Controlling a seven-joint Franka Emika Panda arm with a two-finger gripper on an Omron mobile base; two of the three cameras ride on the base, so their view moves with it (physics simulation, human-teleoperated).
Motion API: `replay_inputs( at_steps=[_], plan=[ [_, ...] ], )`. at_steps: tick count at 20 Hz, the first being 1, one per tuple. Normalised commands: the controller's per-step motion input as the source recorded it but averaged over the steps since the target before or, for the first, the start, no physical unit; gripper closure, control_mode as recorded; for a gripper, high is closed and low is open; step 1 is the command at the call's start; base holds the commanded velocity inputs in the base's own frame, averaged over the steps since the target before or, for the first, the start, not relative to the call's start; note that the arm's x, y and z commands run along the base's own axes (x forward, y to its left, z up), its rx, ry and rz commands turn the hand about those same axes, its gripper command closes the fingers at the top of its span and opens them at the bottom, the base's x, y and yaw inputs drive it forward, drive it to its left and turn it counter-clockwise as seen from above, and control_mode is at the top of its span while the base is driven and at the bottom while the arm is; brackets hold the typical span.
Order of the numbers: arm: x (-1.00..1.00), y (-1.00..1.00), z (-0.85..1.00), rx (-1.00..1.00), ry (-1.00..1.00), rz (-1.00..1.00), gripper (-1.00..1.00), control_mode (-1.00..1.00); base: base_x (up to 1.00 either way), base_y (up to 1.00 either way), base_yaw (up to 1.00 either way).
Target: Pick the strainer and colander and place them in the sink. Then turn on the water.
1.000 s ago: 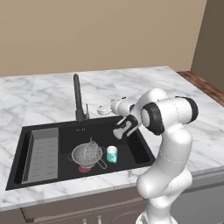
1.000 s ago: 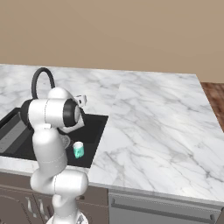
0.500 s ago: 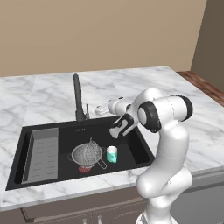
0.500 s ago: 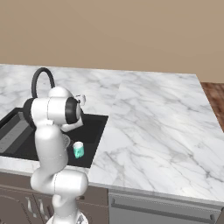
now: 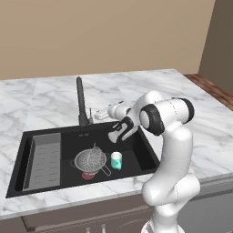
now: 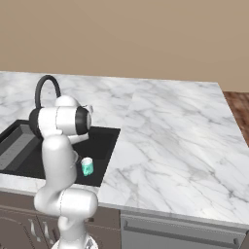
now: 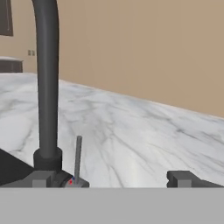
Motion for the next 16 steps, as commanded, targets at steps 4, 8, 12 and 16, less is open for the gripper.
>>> replay_inputs(
  at_steps=[4,8,12,16],
  plan=[
    [0.11,0.19,-0.16,0.01,0.00,0.00,-1.00,-1.00,0.00,0.00,0.00],
    [0.14,0.31,-0.16,0.00,0.00,-0.03,-1.00,-1.00,0.00,0.00,0.00],
    [0.18,0.24,-0.14,0.00,0.00,-0.06,-1.00,-1.00,0.00,0.00,0.00],
    [0.12,0.21,-0.15,0.00,0.00,-0.06,-1.00,-1.00,0.00,0.00,0.00]
  ],
)
